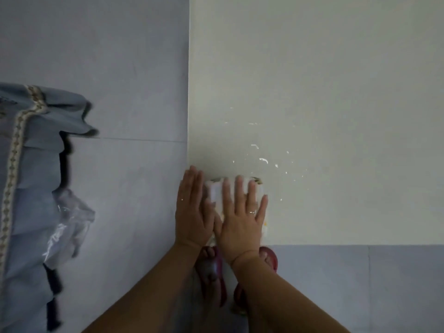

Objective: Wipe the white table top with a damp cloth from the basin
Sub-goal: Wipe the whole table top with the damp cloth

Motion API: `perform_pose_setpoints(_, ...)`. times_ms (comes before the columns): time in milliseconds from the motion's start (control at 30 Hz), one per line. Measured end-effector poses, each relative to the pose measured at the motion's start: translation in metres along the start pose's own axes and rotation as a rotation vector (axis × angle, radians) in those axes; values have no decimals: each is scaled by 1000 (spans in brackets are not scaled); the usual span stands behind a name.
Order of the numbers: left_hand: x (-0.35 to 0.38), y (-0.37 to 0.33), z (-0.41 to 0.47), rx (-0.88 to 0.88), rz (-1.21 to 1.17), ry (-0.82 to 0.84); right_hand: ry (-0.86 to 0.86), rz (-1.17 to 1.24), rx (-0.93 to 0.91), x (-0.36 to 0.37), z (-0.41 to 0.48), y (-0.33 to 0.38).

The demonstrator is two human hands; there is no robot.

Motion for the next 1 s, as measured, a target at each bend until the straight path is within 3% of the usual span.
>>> perform_pose_setpoints(100,-5,-1,-2,-4,-40,-32,57,-42,-155,13,-21,15)
perform_pose_setpoints(267,-6,-3,2,-66,8,-5,151,-157,-467,-6,-4,-20)
perform_pose_setpoints(467,-1,-6,3,-109,167,45,-19,-93,-21,-13,33,-18)
perform_pose_setpoints(567,-3,-3,1,-129,88,31,49,-127,-192,4,18,10)
perform_pose_setpoints(700,-2,-4,0,-105,93,46,102,-200,-486,-18,48,-9)
perform_pose_setpoints(867,-2,-8,4,-136,196,66,-44,-117,-42,-29,94,-19)
perform_pose_setpoints(933,-3,-9,6,-134,168,57,-7,-142,-119,-17,81,1)
perform_pose_setpoints(1000,-3,-9,6,-165,110,49,55,-176,-321,-15,71,8)
Point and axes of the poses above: each hand's wrist, its own z-axis towards the middle knuckle, its own x-axis out of the palm, y = z × x, the point moved 3 cm from there along z, towards the middle knuckle, and after that the axes turned 10 degrees about z, right-handed, at the moved point
